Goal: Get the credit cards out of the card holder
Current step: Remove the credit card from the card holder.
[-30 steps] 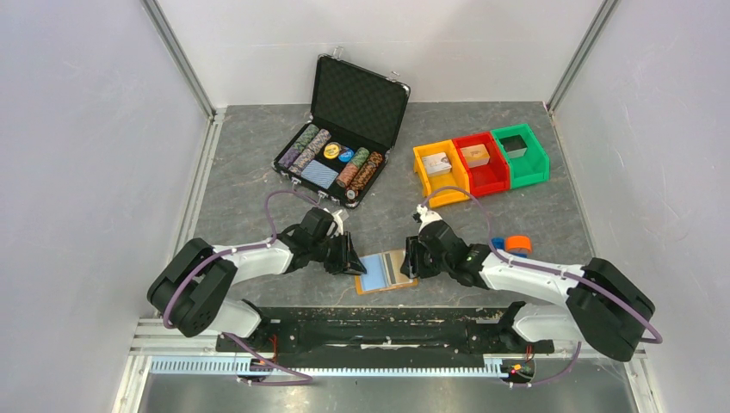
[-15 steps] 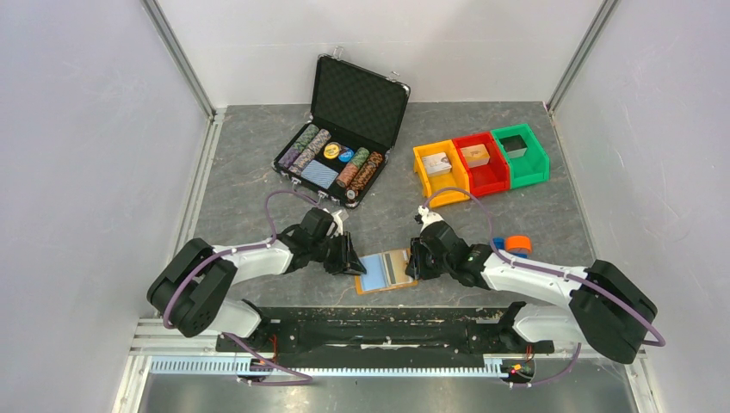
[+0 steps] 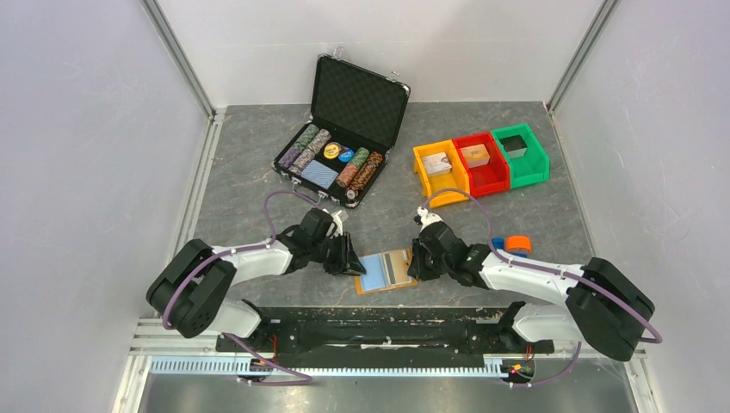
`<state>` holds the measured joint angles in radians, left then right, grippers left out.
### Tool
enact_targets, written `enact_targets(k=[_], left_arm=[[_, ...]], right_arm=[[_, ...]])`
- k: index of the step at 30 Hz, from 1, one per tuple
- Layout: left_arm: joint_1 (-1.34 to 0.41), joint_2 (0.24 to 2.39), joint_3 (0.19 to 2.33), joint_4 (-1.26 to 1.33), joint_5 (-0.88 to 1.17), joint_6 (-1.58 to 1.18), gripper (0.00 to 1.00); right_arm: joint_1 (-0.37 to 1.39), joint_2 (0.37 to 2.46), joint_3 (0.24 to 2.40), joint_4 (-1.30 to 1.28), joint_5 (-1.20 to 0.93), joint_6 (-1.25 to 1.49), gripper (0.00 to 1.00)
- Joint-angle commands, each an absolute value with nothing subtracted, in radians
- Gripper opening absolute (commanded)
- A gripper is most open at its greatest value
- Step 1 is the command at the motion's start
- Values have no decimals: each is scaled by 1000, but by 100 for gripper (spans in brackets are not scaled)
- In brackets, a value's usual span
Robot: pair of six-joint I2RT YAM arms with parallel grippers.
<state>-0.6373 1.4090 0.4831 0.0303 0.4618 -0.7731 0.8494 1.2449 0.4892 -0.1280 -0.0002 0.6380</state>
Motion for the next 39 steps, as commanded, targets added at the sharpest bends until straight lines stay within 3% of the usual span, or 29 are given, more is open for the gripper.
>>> enact_targets(k=[1,14,22,39], left_arm=[[-643,1388,465,29,434,-764,33],[-643,1390,459,46,448,-770,33],[-644,1379,453,46,448,-770,33],[-643,1351,447,44,446,-783,34]], right_arm=[[863,1236,493,-78,11,633,0],[887,1177,453,191,-172,644,1],[892,1217,464,187,-175,656,24],[941,1282,533,163,-149,625,43]])
